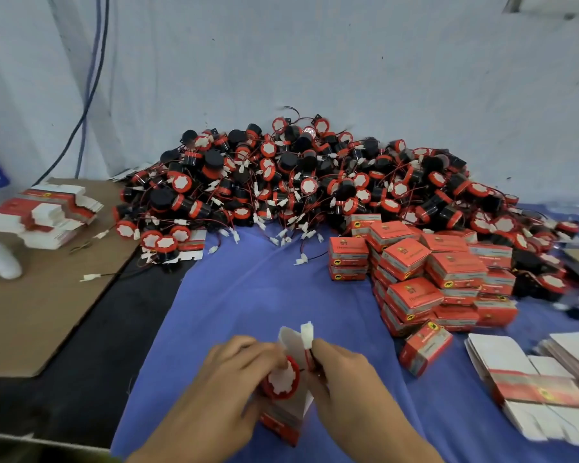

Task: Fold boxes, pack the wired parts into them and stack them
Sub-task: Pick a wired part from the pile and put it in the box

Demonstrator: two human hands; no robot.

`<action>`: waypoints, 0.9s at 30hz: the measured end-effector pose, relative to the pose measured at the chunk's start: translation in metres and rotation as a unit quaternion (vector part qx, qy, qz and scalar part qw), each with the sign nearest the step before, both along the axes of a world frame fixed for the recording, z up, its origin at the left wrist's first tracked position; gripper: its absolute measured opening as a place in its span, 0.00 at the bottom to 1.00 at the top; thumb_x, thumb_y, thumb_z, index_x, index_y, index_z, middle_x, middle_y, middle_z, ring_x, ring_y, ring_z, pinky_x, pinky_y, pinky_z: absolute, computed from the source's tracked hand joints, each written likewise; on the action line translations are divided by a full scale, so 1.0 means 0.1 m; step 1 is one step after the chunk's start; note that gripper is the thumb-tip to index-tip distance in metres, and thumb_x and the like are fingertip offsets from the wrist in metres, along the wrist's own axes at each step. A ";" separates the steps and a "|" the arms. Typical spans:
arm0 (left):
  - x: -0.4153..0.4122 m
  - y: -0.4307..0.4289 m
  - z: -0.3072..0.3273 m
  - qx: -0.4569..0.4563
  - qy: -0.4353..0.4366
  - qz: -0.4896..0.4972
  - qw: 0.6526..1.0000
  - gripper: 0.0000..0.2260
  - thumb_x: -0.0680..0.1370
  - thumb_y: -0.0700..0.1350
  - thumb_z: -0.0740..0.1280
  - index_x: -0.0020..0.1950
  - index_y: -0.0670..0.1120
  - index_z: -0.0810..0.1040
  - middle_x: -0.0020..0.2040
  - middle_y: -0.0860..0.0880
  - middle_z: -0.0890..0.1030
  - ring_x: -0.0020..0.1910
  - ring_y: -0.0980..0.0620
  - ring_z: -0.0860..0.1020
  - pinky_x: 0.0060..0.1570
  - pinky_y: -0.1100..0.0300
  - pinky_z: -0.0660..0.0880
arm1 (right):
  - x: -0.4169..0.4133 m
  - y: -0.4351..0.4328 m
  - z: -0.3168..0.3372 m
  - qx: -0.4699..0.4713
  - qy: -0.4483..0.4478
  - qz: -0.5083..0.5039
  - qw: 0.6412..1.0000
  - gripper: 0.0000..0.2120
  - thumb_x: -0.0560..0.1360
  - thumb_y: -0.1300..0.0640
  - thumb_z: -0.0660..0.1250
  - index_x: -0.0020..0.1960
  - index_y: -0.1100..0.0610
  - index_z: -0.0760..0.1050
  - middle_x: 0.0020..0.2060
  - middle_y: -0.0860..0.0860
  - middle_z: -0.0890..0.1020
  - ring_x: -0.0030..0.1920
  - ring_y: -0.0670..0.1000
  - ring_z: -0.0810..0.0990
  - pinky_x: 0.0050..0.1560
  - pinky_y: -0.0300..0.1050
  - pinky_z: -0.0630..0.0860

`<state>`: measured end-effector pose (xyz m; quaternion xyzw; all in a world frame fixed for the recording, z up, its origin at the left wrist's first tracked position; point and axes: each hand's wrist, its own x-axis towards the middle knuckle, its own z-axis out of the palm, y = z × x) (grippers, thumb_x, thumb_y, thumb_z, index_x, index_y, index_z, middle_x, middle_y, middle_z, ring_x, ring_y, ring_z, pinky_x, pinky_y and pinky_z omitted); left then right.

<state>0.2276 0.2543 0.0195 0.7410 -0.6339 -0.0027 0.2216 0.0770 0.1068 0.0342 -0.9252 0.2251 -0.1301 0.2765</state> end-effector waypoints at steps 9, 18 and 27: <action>-0.06 -0.05 -0.09 -0.020 0.077 -0.017 0.997 0.22 0.78 0.50 0.66 0.70 0.62 0.67 0.71 0.72 0.63 0.67 0.65 0.63 0.66 0.61 0.66 | 0.05 -0.09 0.08 0.010 -0.011 -0.041 0.999 0.12 0.76 0.54 0.69 0.38 0.51 0.68 0.35 0.47 0.75 0.38 0.49 0.73 0.42 0.49 0.76; -0.18 -0.06 -0.14 0.000 -0.051 0.007 0.999 0.11 0.77 0.51 0.60 0.59 0.60 0.73 0.69 0.59 0.70 0.53 0.53 0.74 0.50 0.56 0.73 | 0.02 -0.06 0.03 0.025 -0.005 -0.040 0.999 0.10 0.79 0.53 0.66 0.39 0.50 0.72 0.34 0.46 0.77 0.37 0.49 0.76 0.42 0.48 0.77; -0.47 -0.15 -0.39 -0.088 -0.063 0.111 0.988 0.05 0.71 0.56 0.66 0.40 0.56 0.78 0.41 0.60 0.78 0.38 0.50 0.73 0.32 0.57 0.72 | 0.14 0.06 0.07 -0.102 0.073 -0.048 0.991 0.11 0.73 0.59 0.59 0.34 0.53 0.59 0.33 0.47 0.67 0.37 0.51 0.65 0.31 0.44 0.58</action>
